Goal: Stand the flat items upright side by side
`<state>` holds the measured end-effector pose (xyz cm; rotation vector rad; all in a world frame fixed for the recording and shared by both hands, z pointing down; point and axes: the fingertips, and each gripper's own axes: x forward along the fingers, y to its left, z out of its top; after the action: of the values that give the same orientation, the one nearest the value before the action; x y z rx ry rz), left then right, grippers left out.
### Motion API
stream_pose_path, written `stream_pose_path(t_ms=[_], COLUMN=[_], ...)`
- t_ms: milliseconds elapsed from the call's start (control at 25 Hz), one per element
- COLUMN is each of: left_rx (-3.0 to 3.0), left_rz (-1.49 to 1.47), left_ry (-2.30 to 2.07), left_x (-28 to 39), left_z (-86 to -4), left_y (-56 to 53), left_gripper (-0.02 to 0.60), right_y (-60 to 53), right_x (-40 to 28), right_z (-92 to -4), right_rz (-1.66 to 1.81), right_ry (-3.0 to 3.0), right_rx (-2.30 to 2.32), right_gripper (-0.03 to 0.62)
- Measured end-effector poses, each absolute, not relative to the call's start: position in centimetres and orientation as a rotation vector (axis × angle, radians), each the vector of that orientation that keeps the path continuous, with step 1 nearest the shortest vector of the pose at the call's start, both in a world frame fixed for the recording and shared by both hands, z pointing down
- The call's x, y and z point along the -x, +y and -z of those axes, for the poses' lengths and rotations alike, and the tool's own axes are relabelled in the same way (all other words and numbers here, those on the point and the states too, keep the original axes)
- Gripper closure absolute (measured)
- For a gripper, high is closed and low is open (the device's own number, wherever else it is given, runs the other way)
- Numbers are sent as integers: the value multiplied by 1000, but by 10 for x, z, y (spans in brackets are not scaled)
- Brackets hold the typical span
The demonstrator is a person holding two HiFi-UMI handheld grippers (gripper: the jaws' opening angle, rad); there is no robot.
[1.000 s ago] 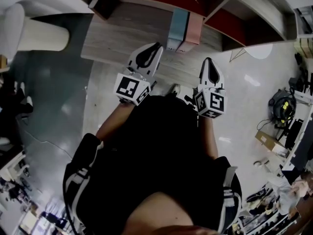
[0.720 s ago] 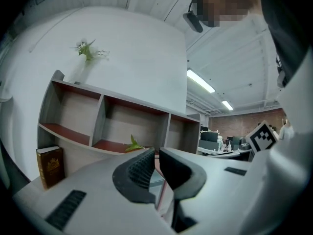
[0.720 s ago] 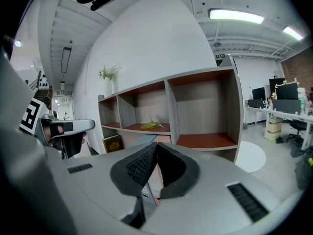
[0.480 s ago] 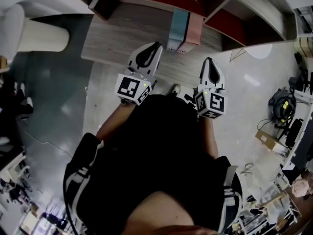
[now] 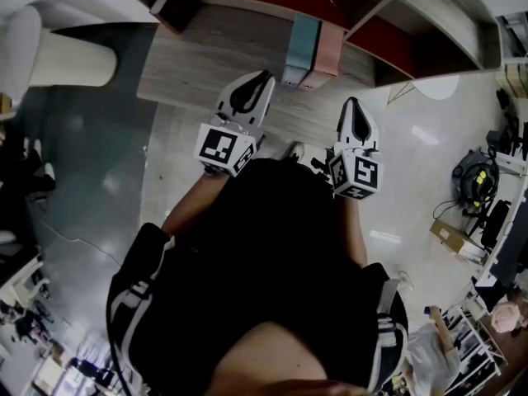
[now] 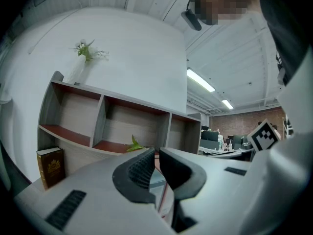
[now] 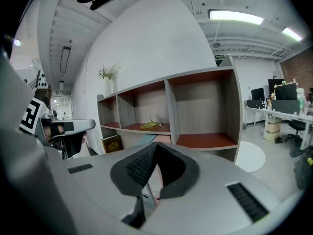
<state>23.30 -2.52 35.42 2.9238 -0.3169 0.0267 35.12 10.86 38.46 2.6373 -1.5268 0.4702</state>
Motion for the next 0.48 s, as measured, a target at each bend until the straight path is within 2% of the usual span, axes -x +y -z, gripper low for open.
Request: stream_pose_path(t_ms=[480], left_rx=[-2935], left_rz=[-38], left_ry=[-308], left_x=[-234], left_z=[-357], left_y=[-22], left_gripper=[535], right_y=[110], right_x=[-352], right_z=[-390], right_rz=[-481], right_ry=[-1521], right_rx=[-2631], right_gripper=[569])
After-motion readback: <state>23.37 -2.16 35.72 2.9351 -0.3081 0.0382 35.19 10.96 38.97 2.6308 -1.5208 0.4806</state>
